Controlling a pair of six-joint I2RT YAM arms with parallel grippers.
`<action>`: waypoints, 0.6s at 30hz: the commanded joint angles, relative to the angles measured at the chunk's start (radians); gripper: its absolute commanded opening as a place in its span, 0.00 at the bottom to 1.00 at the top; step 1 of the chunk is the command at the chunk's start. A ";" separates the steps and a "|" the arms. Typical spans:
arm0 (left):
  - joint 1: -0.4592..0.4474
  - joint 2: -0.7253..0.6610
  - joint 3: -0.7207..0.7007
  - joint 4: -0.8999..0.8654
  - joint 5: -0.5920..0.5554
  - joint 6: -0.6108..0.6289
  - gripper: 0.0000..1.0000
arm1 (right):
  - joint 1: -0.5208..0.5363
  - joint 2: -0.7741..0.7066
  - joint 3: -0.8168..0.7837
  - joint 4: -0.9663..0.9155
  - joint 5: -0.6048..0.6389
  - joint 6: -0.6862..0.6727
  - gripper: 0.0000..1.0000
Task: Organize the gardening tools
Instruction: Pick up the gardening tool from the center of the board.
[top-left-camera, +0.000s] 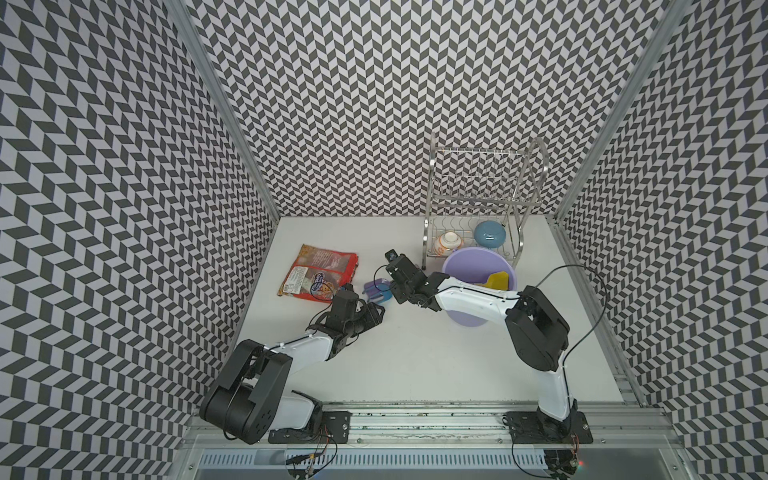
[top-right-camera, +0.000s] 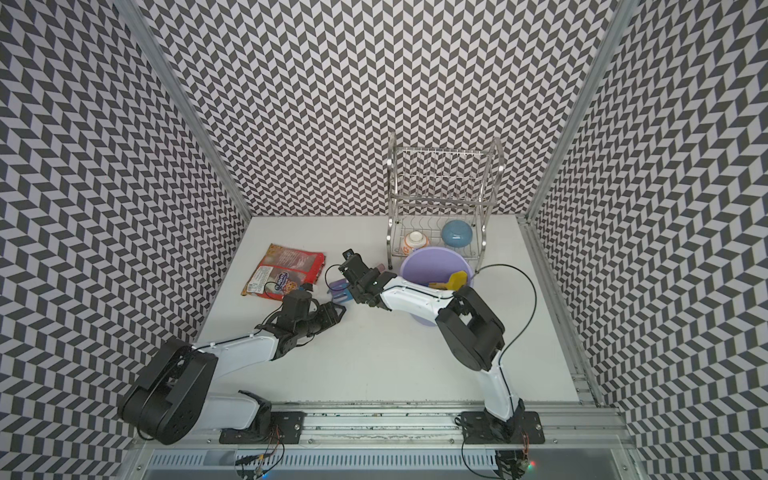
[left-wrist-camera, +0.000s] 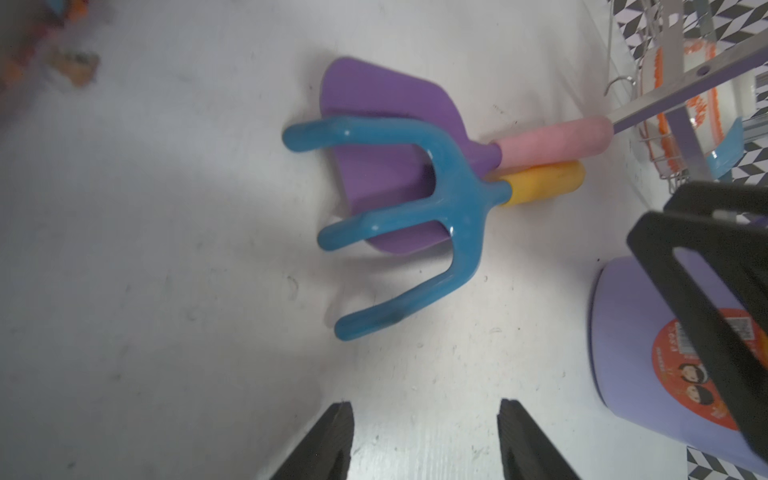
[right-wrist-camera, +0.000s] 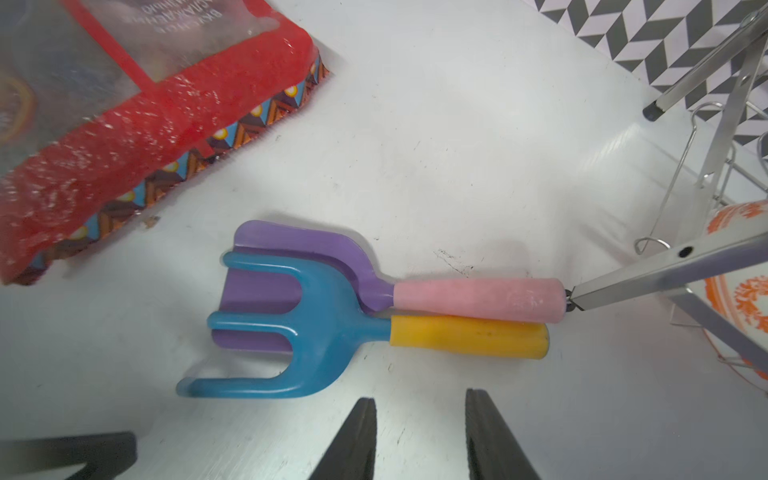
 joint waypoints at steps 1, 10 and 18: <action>-0.007 0.011 -0.026 0.067 0.032 -0.014 0.54 | -0.029 0.033 0.033 0.005 0.014 0.039 0.37; -0.007 0.026 -0.018 0.070 0.029 -0.007 0.55 | -0.041 0.129 0.100 -0.007 0.047 0.061 0.34; -0.006 0.032 -0.005 0.065 0.011 0.000 0.56 | -0.063 0.217 0.187 -0.022 0.041 0.049 0.33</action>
